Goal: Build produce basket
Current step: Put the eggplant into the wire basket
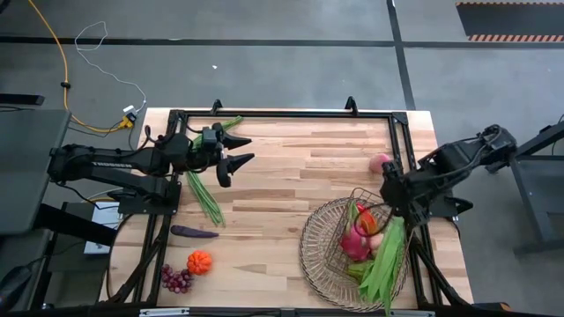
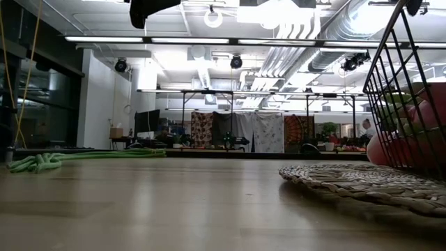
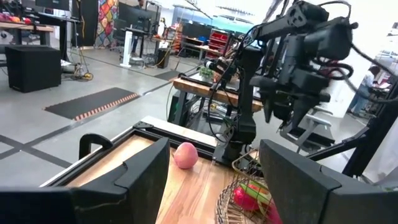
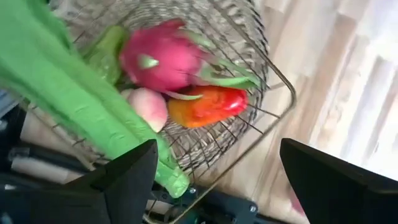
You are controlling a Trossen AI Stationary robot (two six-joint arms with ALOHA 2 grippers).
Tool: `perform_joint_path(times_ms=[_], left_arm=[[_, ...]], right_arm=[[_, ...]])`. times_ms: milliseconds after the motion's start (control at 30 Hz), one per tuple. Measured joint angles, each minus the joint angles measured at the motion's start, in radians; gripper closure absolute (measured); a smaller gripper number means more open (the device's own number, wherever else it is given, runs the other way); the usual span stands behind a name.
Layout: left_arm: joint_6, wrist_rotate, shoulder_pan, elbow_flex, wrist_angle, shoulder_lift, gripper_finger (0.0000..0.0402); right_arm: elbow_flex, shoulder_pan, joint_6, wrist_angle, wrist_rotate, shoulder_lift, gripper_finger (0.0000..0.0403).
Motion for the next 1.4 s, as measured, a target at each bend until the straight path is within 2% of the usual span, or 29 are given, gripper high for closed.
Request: perform_joint_path(times_ms=[67,133,333,500,633,833,933,1200,1400], left_arm=[[0.000,0.000,0.000,0.000,0.004,-0.007,0.0163],[-0.002,0.002,0.000,0.000,0.002,-0.013,0.0163],[0.000,0.002,0.000,0.000,0.001,-0.048,0.0163],[-0.002,0.002,0.000,0.000,0.001,-0.069,0.0163],[-0.018,0.003,0.000,0.000,0.001,-0.074,0.0163],[-0.018,0.006,0.000,0.000,0.000,-0.074,0.0163],[-0.018,0.012,0.000,0.000,0.000,-0.074,0.0163],[-0.018,0.029,0.000,0.000,-0.005,-0.074,0.0163],[-0.019,0.029,0.000,0.000,-0.005,-0.074,0.0163]], right_arm=[[-0.042,-0.021,0.012,0.077,0.000,-0.023,0.0075],[-0.105,-0.048,0.011,0.235,0.000,-0.052,0.0075],[-0.380,-0.219,-0.016,0.928,0.003,-0.134,0.0075],[-0.596,-0.388,-0.027,1.491,0.005,-0.126,0.0075],[-0.688,-0.507,-0.002,1.776,-0.023,-0.101,0.0075],[-0.678,-0.684,0.083,1.804,-0.162,-0.079,0.0075],[-0.676,-0.736,0.135,1.813,-0.213,-0.078,0.0075],[-0.676,-0.742,0.291,1.833,-0.222,-0.078,0.0075],[-0.676,-0.737,0.225,1.835,-0.208,-0.079,0.0075]])
